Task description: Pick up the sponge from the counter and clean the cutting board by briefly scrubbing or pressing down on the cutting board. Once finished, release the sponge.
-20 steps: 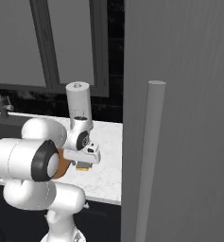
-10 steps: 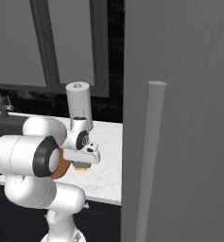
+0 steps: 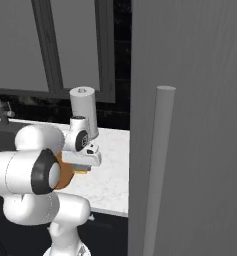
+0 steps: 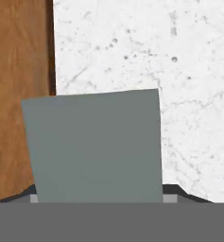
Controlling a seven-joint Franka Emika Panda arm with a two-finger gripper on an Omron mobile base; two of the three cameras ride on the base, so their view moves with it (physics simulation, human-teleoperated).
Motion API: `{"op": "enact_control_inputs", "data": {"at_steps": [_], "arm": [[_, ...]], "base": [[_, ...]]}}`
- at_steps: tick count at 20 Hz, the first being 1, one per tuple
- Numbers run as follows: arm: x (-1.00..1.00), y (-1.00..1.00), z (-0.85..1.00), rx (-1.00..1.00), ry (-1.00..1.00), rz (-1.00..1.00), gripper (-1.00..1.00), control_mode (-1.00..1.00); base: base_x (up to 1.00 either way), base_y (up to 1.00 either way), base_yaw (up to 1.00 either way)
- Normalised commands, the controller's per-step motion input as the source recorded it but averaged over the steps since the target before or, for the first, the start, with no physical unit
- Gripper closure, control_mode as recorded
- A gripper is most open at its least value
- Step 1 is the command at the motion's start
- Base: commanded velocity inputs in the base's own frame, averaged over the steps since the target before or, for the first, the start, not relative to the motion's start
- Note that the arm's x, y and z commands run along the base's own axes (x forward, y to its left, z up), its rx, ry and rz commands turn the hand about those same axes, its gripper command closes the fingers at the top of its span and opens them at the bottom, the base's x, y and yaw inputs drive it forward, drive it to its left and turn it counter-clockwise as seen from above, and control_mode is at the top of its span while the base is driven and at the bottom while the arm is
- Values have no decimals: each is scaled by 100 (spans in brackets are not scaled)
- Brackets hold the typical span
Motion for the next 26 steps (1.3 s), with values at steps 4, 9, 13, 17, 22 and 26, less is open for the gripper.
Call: {"op": "enact_control_inputs", "data": {"at_steps": [4,9,13,17,22,26], "arm": [[4,89,87,-2,-1,-2,100,-100],[33,100,14,5,14,-5,100,-100],[44,96,8,-2,7,0,100,-100],[36,65,0,-11,1,-8,100,-100],[30,26,-16,-3,1,-10,100,-100],[22,-3,-26,0,0,-8,100,-100]], "base": [[0,0,0],[0,0,0],[0,0,0],[0,0,0],[0,0,0],[0,0,0]]}}
